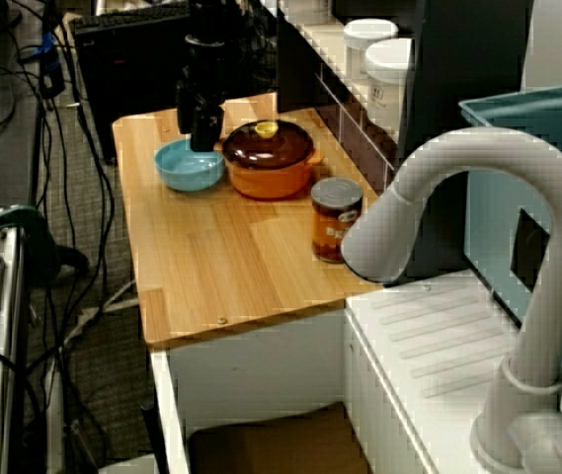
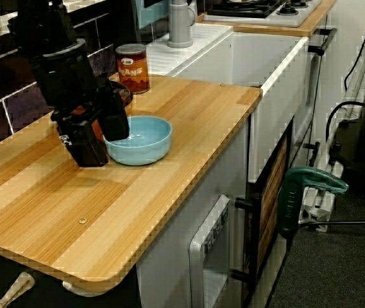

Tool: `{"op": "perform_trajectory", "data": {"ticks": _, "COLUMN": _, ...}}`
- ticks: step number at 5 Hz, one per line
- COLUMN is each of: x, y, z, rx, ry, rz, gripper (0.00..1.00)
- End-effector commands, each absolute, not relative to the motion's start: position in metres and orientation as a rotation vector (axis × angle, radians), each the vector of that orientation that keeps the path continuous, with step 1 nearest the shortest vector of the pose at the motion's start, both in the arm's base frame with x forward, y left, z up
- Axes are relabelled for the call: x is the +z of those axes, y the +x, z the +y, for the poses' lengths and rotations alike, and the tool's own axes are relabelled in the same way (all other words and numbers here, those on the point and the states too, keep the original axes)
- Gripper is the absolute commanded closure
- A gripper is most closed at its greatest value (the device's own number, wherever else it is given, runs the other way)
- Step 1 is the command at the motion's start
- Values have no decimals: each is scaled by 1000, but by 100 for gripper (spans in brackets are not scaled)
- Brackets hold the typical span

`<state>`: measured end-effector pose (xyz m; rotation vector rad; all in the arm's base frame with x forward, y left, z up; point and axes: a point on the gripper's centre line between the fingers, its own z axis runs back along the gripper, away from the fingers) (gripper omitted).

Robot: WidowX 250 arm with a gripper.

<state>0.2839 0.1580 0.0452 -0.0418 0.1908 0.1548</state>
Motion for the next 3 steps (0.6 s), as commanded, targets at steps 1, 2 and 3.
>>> {"op": "perform_trajectory", "data": {"ticks": 1, "x": 69, "y": 272, "z": 154, "rx": 125, "ry": -32, "rz": 132, "gripper": 0}}
{"op": "perform_trajectory", "data": {"ticks": 2, "x": 72, "y": 267, "z": 152, "rx": 108, "ry": -38, "rz": 124, "gripper": 0}}
{"op": "perform_trajectory", "data": {"ticks": 3, "x": 75, "y": 261, "z": 146, "rx": 90, "ry": -42, "rz": 114, "gripper": 0}}
